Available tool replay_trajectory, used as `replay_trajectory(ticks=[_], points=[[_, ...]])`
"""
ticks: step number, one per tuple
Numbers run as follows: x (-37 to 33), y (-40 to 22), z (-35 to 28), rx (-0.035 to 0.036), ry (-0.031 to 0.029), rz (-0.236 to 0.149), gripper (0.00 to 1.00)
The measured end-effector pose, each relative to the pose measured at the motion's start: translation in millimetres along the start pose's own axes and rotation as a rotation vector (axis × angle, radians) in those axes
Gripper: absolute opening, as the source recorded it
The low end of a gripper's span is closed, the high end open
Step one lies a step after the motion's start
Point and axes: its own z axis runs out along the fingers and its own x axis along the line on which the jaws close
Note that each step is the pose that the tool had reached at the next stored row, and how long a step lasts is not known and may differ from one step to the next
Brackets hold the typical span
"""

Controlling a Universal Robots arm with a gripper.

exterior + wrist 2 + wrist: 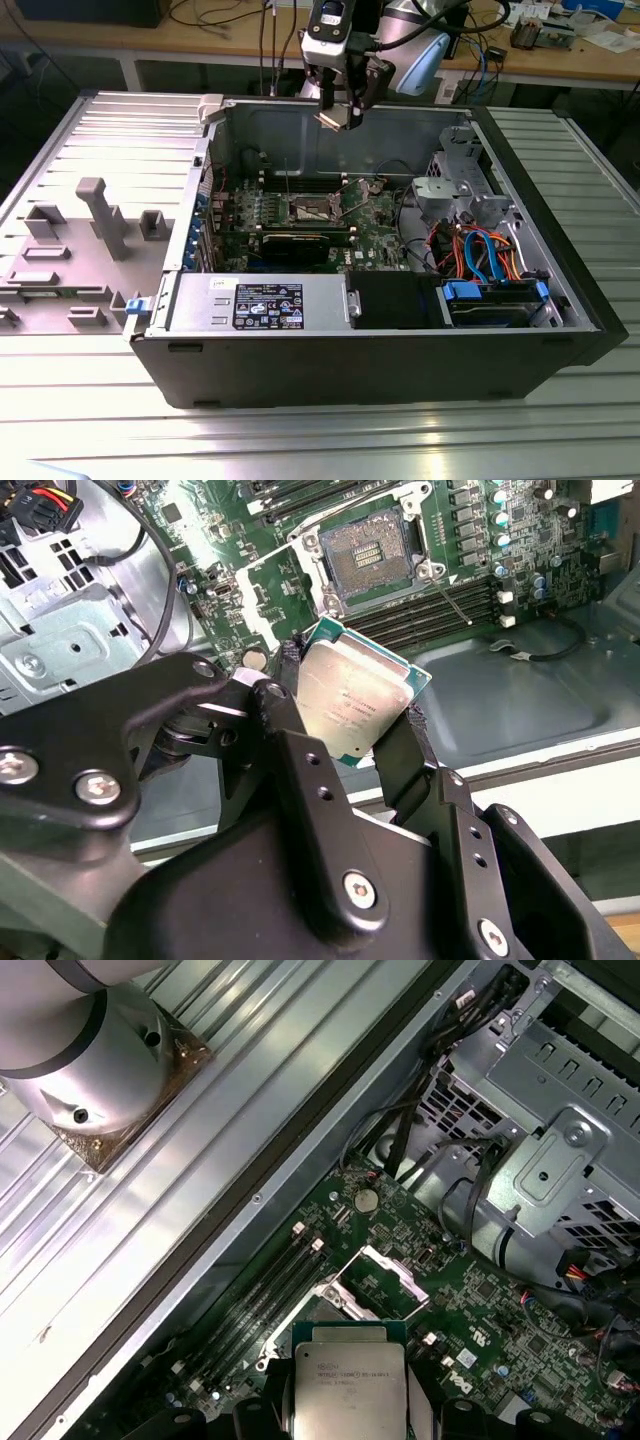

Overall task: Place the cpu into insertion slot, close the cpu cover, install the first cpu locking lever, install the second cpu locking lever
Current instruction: 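Place the cpu into insertion slot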

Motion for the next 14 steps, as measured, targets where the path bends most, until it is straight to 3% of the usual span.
replay_trajectory(ticks=[8, 11, 14], points=[[0.0, 0.0, 0.0, -0.0002, -0.0004, 0.004, 0.55], [0.0, 0.0, 0.1, -0.001, -0.0045, 0.051, 0.55], [0.0, 0.0, 0.1, -0.0009, -0.0046, 0.051, 0.55]])
